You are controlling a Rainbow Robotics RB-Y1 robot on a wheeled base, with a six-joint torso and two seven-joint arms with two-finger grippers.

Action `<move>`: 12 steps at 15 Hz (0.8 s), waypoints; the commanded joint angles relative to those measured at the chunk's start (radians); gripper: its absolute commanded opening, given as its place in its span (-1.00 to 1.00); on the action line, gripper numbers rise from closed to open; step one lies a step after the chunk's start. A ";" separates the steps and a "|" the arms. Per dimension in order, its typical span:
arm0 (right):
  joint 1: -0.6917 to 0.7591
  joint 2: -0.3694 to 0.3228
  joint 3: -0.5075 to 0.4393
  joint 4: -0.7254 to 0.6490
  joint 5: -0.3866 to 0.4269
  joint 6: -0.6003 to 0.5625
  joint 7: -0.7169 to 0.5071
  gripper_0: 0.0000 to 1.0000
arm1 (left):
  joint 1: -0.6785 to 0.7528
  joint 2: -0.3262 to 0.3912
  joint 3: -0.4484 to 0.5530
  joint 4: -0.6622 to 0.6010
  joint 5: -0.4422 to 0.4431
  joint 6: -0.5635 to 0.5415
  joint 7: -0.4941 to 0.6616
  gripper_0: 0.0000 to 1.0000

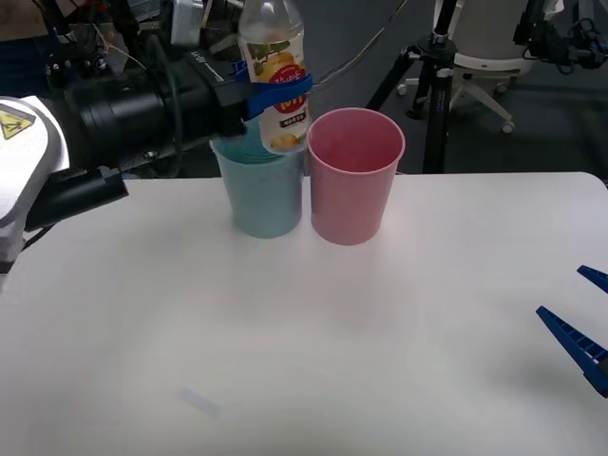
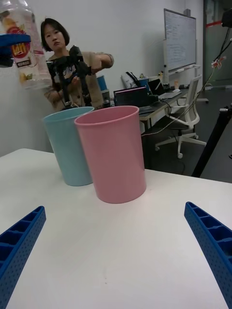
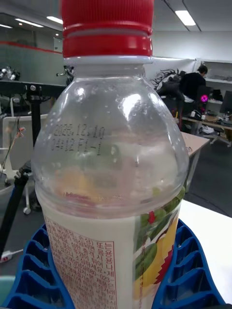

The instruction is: Grasp the object on the table and drop it into the matching bin: aluminum can to the light blue bin, PET bottle to the pink bin.

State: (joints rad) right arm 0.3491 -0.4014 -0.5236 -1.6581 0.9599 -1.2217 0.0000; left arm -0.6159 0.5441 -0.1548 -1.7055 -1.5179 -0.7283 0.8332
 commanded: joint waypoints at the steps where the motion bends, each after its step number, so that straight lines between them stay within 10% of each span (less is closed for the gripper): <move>1: 0.000 0.000 0.000 0.000 0.000 0.000 0.000 1.00 | -0.077 -0.082 0.001 0.109 -0.084 0.000 0.014 -1.00; 12: 0.000 0.000 0.000 0.000 0.000 0.000 0.000 1.00 | -0.228 -0.339 0.001 0.392 -0.370 0.073 0.020 -1.00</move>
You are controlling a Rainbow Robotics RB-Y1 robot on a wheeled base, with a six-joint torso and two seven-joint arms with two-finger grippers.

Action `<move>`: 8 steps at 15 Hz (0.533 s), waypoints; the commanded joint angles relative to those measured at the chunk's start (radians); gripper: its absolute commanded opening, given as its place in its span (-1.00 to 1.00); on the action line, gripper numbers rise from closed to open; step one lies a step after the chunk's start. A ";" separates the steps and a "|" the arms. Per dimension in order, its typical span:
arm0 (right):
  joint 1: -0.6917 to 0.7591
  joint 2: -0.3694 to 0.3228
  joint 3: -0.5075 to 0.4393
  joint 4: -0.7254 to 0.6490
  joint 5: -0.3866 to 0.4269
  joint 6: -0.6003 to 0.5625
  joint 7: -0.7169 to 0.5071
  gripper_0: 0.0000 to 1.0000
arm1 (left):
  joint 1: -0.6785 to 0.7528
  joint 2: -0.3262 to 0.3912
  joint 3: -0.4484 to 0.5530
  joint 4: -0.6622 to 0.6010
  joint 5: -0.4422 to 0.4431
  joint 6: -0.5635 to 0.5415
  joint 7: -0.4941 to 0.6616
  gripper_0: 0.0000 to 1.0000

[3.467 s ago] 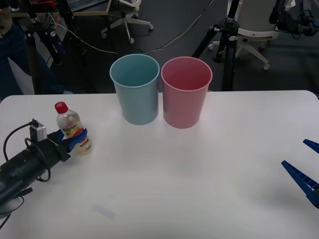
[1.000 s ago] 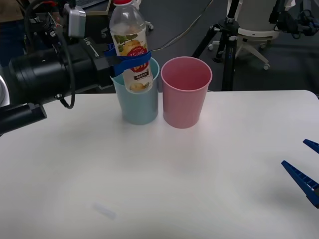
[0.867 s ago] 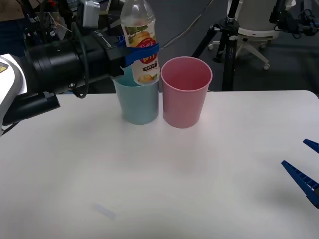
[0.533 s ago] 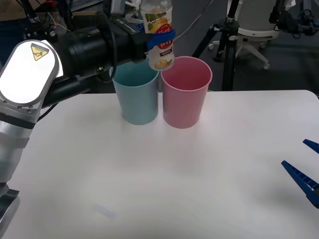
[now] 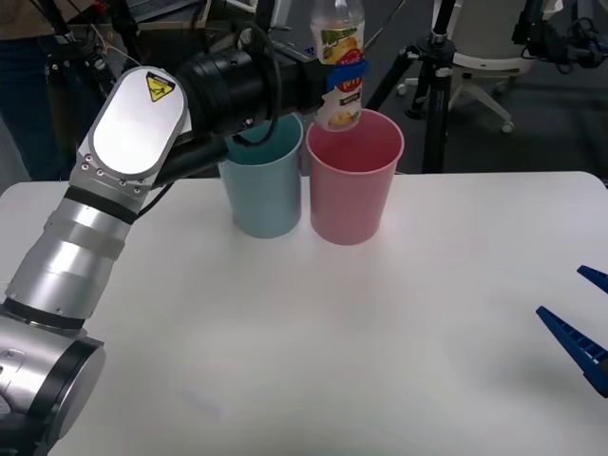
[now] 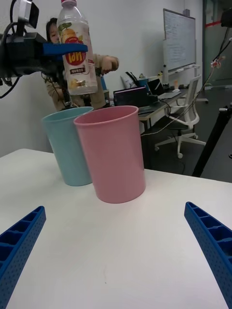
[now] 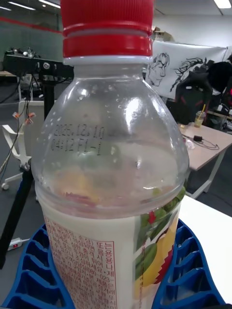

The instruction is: Grasp the object on the table and drop it into the matching bin: aluminum can to the light blue bin, PET bottle to the pink bin.

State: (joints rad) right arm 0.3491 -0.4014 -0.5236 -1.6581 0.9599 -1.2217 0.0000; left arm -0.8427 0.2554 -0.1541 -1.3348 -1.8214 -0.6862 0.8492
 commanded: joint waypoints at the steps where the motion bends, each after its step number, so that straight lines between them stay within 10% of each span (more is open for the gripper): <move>1: 0.000 0.000 0.000 0.000 0.000 0.000 0.000 1.00 | -0.001 -0.068 0.001 0.029 -0.098 0.039 0.007 -0.99; 8: 0.000 0.000 0.000 0.000 0.000 0.000 0.000 1.00 | -0.006 -0.128 -0.001 0.072 -0.142 0.089 0.021 -1.00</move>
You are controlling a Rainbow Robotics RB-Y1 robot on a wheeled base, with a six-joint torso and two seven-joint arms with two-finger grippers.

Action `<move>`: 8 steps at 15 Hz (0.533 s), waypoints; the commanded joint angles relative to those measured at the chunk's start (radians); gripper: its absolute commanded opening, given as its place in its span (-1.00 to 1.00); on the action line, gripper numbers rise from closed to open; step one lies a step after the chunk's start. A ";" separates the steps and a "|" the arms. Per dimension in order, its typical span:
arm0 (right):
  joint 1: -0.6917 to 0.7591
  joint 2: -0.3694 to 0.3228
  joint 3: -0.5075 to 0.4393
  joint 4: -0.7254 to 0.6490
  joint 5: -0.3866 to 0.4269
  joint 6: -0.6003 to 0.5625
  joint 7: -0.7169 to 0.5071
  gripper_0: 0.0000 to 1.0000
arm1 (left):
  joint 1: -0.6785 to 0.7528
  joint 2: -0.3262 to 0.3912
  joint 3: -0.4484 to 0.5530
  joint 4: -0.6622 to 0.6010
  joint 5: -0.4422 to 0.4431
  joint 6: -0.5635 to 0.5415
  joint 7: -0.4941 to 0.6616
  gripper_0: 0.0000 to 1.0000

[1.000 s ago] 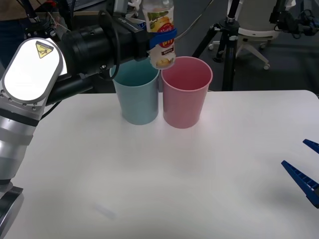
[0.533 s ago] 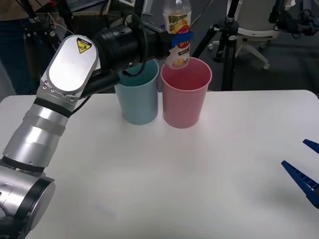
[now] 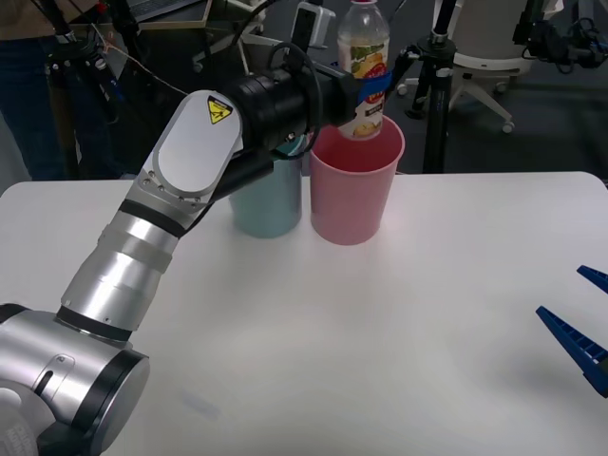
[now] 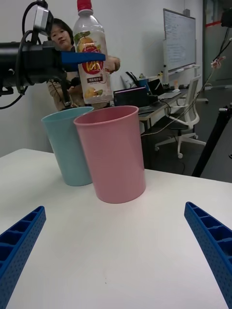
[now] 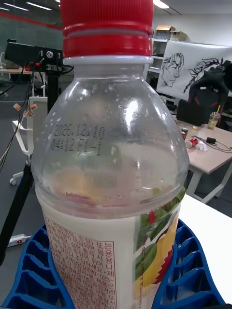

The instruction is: Grasp the object on the table and drop it into the matching bin: aluminum can to the light blue bin, PET bottle to the pink bin.

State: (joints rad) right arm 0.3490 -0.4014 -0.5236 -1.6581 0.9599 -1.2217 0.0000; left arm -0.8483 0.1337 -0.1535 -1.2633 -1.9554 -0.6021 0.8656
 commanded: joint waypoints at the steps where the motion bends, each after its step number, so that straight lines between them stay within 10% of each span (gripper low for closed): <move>1: 0.000 0.000 0.000 0.000 0.000 0.000 0.000 1.00 | 0.000 -0.009 0.000 0.001 -0.010 0.007 0.006 -1.00; 3: 0.000 0.000 0.000 0.000 0.000 0.000 0.000 1.00 | 0.000 -0.014 0.000 0.001 -0.008 0.024 0.013 -0.95; 6: 0.000 0.000 0.000 0.000 0.000 0.000 0.000 1.00 | 0.000 -0.016 -0.001 0.001 -0.010 0.042 0.006 1.00; 8: 0.000 0.000 0.000 0.000 0.000 0.000 0.000 1.00 | 0.000 -0.016 0.000 0.001 -0.008 0.041 -0.004 1.00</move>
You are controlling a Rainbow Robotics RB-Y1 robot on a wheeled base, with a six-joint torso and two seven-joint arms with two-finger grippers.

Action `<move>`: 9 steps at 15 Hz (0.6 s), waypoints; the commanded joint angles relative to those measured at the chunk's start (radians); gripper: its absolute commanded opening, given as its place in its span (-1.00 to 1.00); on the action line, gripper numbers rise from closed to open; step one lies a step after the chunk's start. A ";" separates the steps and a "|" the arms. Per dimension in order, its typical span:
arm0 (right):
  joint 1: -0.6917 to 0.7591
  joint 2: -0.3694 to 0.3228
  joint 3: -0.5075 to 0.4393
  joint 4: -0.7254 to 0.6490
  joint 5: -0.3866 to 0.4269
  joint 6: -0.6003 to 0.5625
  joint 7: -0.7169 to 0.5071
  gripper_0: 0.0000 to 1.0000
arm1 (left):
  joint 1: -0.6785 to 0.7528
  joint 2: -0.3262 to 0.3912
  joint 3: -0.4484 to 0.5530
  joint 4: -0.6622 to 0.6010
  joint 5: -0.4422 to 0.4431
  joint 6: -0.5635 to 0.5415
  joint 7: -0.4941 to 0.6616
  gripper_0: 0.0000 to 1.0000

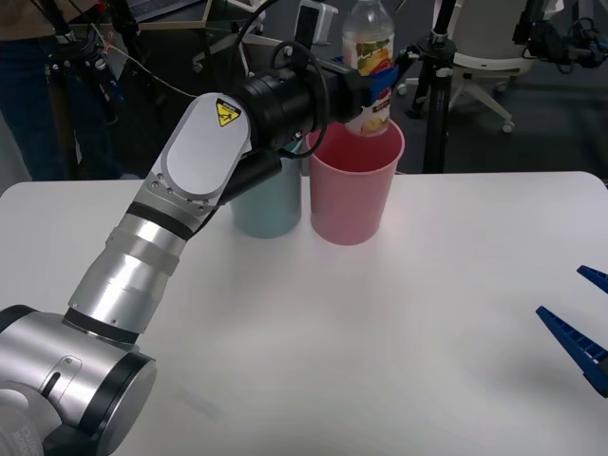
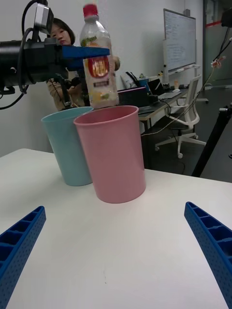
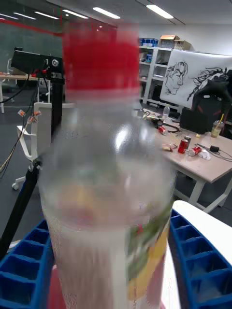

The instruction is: Grasp the object on the table and drop it into the matching bin: aluminum can to the light blue bin, PET bottle to the pink bin.

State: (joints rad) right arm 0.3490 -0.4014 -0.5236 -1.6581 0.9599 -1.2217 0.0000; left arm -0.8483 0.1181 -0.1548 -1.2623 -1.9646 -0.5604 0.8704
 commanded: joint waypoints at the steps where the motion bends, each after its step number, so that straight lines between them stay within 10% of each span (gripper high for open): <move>1: 0.000 0.000 0.000 0.000 0.000 0.000 0.000 1.00 | 0.000 0.000 0.001 0.000 0.007 -0.001 -0.013 1.00; 9: 0.000 0.000 0.000 0.000 0.000 0.000 0.000 1.00 | 0.000 0.000 0.003 0.000 0.047 0.001 -0.036 1.00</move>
State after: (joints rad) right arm 0.3490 -0.4014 -0.5236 -1.6581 0.9599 -1.2217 0.0000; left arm -0.8476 0.1180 -0.1527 -1.2623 -1.9201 -0.5608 0.8360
